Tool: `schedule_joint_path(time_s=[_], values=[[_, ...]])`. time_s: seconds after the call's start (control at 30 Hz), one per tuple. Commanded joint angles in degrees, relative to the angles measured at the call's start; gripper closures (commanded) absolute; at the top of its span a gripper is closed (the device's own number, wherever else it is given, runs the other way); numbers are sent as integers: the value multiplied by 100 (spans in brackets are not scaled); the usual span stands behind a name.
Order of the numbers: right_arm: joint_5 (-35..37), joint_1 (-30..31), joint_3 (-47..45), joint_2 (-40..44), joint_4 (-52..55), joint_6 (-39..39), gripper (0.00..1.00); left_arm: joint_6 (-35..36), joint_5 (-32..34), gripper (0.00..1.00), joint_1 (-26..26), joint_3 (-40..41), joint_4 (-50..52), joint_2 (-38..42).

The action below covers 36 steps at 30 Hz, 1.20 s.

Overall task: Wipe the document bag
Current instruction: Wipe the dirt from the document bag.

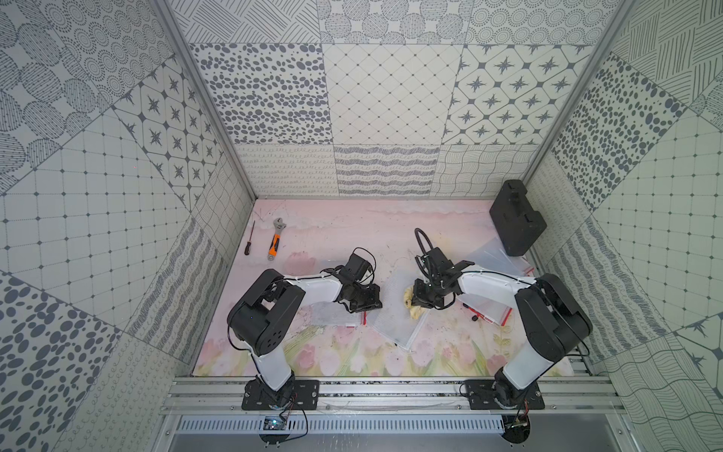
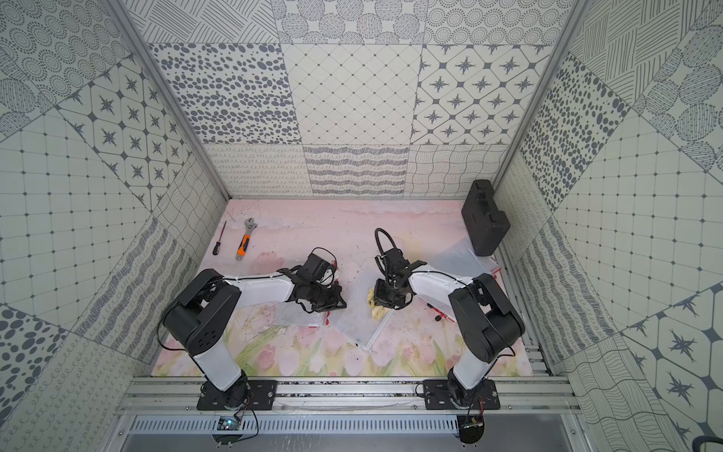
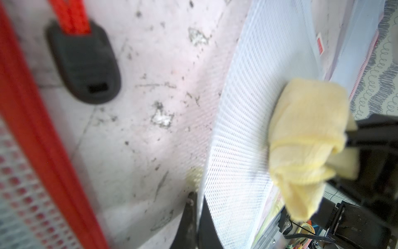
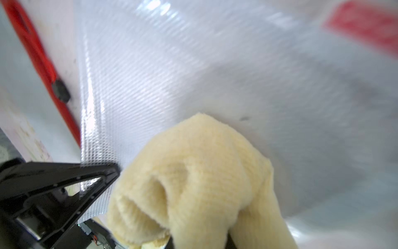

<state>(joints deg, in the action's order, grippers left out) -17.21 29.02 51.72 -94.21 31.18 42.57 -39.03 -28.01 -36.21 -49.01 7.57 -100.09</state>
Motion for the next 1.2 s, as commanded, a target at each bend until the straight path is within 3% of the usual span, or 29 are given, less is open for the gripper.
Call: schedule_joint_path(time_s=[0.0,0.23,0.33,0.5,0.67,0.77,0.97,1.17], values=[[605,72,-198,-9,884,-213,100,-163,837,100,44,123,451,-145],[235,1635,950,-952,457,307,100,-490,493,100,0,110,11,-269],[103,1733,1241,-1369,292,341,100,-426,558,100,-9,92,163,-232],[312,671,1112,-1356,529,-214,100,-299,672,100,-9,155,427,-68],[1368,-742,1575,-1178,1584,-1202,100,-366,752,100,-8,320,375,75],[1486,-954,2043,-799,1830,-1491,100,-609,740,100,-9,473,124,178],[1125,-150,2179,254,1539,-1150,100,-1921,978,100,-9,962,-741,463],[634,1411,1830,-138,1089,-361,100,-2526,1299,100,-9,1013,-1208,468]])
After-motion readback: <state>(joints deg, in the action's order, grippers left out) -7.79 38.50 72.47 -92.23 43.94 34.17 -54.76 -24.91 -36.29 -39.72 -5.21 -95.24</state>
